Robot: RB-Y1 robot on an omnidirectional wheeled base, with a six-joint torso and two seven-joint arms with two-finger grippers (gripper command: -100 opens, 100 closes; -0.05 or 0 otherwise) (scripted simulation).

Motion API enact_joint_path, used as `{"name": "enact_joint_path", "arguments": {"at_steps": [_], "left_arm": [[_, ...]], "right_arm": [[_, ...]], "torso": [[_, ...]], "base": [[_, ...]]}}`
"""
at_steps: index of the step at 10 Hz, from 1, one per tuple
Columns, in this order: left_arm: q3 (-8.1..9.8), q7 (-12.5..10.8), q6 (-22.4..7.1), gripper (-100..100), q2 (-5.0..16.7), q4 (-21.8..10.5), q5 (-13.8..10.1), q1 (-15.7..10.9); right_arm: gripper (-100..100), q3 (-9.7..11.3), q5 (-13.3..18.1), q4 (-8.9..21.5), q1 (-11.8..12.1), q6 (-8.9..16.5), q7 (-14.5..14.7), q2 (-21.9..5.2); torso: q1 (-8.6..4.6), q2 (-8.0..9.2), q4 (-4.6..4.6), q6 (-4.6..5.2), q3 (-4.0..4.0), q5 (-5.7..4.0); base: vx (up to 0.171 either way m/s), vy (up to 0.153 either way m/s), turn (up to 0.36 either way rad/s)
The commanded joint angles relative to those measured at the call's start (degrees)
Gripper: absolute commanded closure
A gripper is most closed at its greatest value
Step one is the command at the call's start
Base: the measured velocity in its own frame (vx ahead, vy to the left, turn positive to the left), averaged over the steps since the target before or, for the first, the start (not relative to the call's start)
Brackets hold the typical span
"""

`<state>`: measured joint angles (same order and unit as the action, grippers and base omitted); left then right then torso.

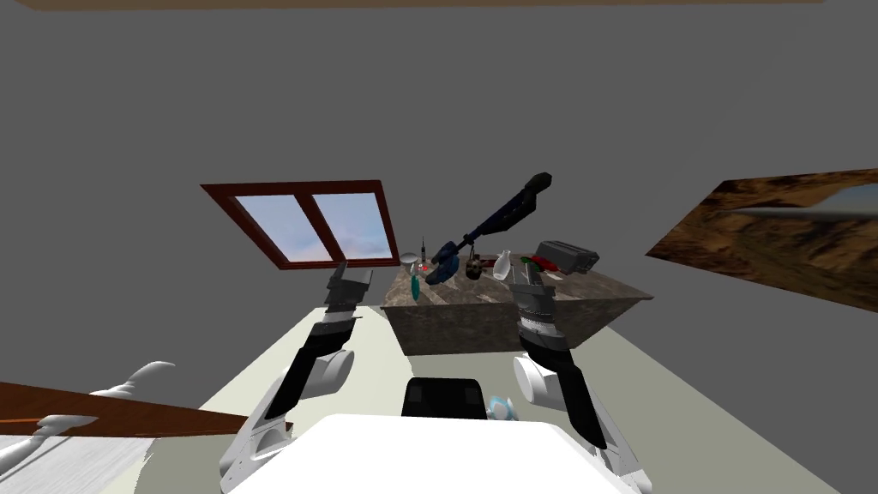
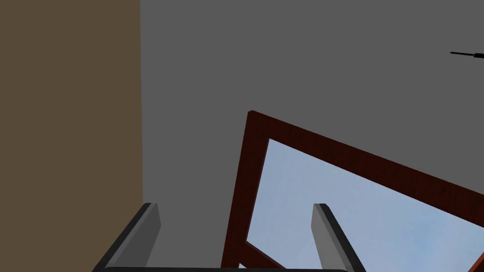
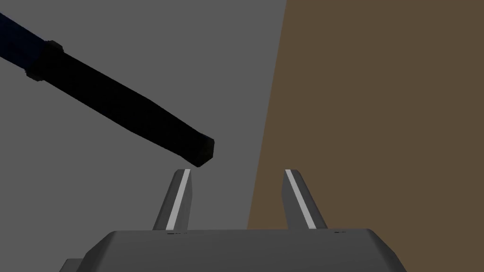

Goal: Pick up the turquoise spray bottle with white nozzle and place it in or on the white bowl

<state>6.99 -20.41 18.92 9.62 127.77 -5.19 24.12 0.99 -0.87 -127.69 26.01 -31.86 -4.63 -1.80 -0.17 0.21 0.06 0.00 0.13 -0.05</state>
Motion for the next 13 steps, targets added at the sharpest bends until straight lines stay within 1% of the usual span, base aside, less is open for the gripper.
{"name": "enact_joint_path", "arguments": {"at_steps": [1,2,3,4,5,6,7,8,9,10,11,12,13], "left_arm": [[1.71,-2.27,-2.86,-100,0.28,-0.96,-0.90,-0.73],[1.71,-2.27,-3.39,-100,0.28,-0.96,-0.90,-0.73],[3.53,-4.48,-5.61,-100,0.67,-2.12,-1.90,-1.50],[3.53,-4.48,-6.15,-100,0.67,-2.12,-1.90,-1.50],[5.42,-6.75,-7.83,-100,0.98,-3.31,-2.95,-2.30],[5.42,-6.75,-9.04,-100,0.98,-3.31,-2.95,-2.30],[7.36,-9.05,-10.81,-100,1.24,-4.51,-4.06,-3.13],[7.36,-9.05,-12.04,-100,1.24,-4.51,-4.06,-3.13],[9.33,-11.28,-13.77,-100,1.44,-5.73,-5.22,-3.98],[9.33,-11.37,-15.13,-100,1.44,-5.73,-5.22,-3.98],[11.31,-13.69,-16.86,-100,1.61,-6.95,-6.42,-4.84],[11.31,-13.69,-18.07,-100,1.61,-6.95,-6.42,-4.84],[13.30,-15.99,-19.61,-100,1.73,-8.15,-7.65,-5.72]], "right_arm": [[0,0.00,0.00,0.00,0.00,0.00,0.00,0.00],[0,0.00,0.00,0.00,0.00,0.00,0.00,0.00],[0,0.00,0.00,0.00,0.00,0.00,0.00,0.00],[0,0.00,0.00,0.00,0.00,0.00,0.00,0.00],[0,0.00,0.00,0.00,0.00,0.00,0.00,0.00],[0,0.00,0.00,0.00,0.00,0.00,0.00,0.00],[0,0.00,0.00,0.00,0.00,0.00,0.00,0.00],[0,0.00,0.00,0.00,0.00,0.00,0.00,0.00],[0,0.00,0.00,0.00,0.00,0.00,0.00,0.00],[0,0.00,0.00,0.00,0.00,0.00,0.00,0.00],[0,0.00,0.00,0.00,0.00,0.00,0.00,0.00],[0,0.00,0.00,0.00,0.00,0.00,0.00,0.00],[0,0.00,0.00,0.00,0.00,0.00,0.00,0.00]], "torso": [[0.00,0.00,0.00,0.00,0.00,0.00],[-0.05,-0.02,-0.01,0.01,-0.02,0.00],[0.00,-0.02,-0.01,-0.01,-0.01,0.00],[-0.04,0.01,0.00,0.01,0.00,0.00],[-0.02,0.00,0.00,0.00,0.00,-0.01],[-0.04,0.02,0.00,0.01,0.01,0.00],[0.01,-0.02,0.00,-0.01,-0.01,0.00],[-0.06,-0.04,-0.01,0.01,-0.03,-0.01],[-0.03,-0.05,-0.01,-0.01,-0.03,-0.01],[-0.08,0.00,0.00,0.00,0.00,-0.02],[-0.04,-0.01,0.00,-0.01,-0.01,-0.01],[-0.05,-0.02,-0.01,0.00,-0.02,-0.01],[-0.01,-0.04,-0.01,-0.01,-0.02,-0.01]], "base": [[-0.045,-0.068,-0.106],[-0.046,-0.052,-0.039],[-0.057,-0.067,-0.093],[-0.051,-0.060,-0.046],[-0.058,-0.065,-0.125],[-0.043,-0.054,-0.051],[-0.038,-0.076,-0.108],[-0.039,-0.066,-0.049],[-0.054,-0.083,-0.093],[-0.046,-0.069,-0.058],[-0.044,-0.075,-0.096],[-0.034,-0.061,-0.067],[-0.039,-0.083,-0.126]]}}
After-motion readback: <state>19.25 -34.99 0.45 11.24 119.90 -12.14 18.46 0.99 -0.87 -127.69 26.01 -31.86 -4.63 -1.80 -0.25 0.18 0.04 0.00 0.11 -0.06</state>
